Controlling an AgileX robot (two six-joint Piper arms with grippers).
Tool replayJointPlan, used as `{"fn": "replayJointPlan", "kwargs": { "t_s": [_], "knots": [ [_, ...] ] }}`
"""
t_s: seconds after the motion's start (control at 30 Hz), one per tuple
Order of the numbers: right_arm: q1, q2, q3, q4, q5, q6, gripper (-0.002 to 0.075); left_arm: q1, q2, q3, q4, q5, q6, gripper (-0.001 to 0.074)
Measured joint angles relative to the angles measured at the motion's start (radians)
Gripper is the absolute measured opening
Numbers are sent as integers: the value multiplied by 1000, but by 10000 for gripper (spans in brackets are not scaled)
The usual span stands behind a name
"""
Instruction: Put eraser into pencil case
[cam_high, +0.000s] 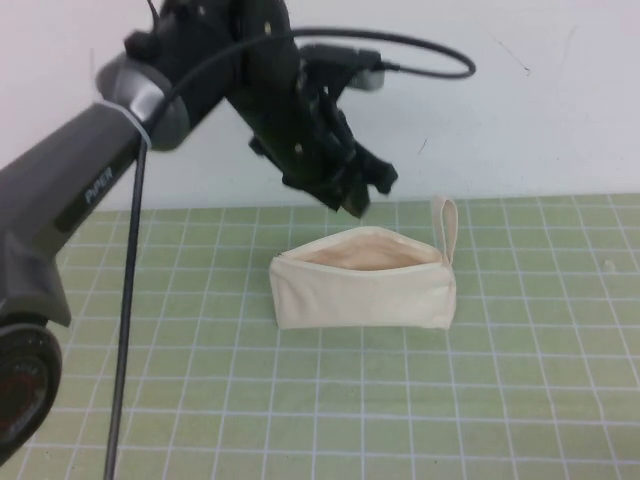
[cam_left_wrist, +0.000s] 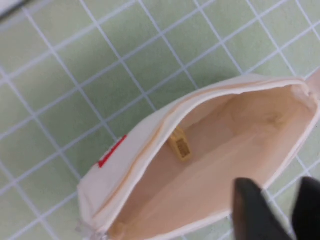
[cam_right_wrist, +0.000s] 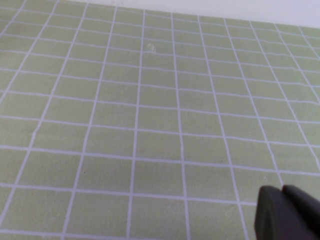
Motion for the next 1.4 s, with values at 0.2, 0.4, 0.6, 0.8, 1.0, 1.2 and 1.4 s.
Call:
{"fn": "replayJointPlan", "kwargs": {
  "t_s": [0.2,0.4,0.6,0.8,1.0,1.2,1.4],
  "knots": [
    [0,0,0,0,0,0,-1,0,-38,-143,129,66,-21,20],
    [0,0,0,0,0,0,-1,0,-220,-182,264,79,-74,2],
    [0,0,0,0,0,0,-1,0,-439,-185,318,91,-105,0],
    [0,0,0,0,0,0,-1,0,-677,-71,379,93,-124,0],
    [0,0,0,0,0,0,-1,0,-964,182,408,94,-126,0],
    [0,0,0,0,0,0,-1,0,-1210,464,412,94,-128,0],
    [0,0,0,0,0,0,-1,0,-1387,706,414,94,-128,0]
  ]
}}
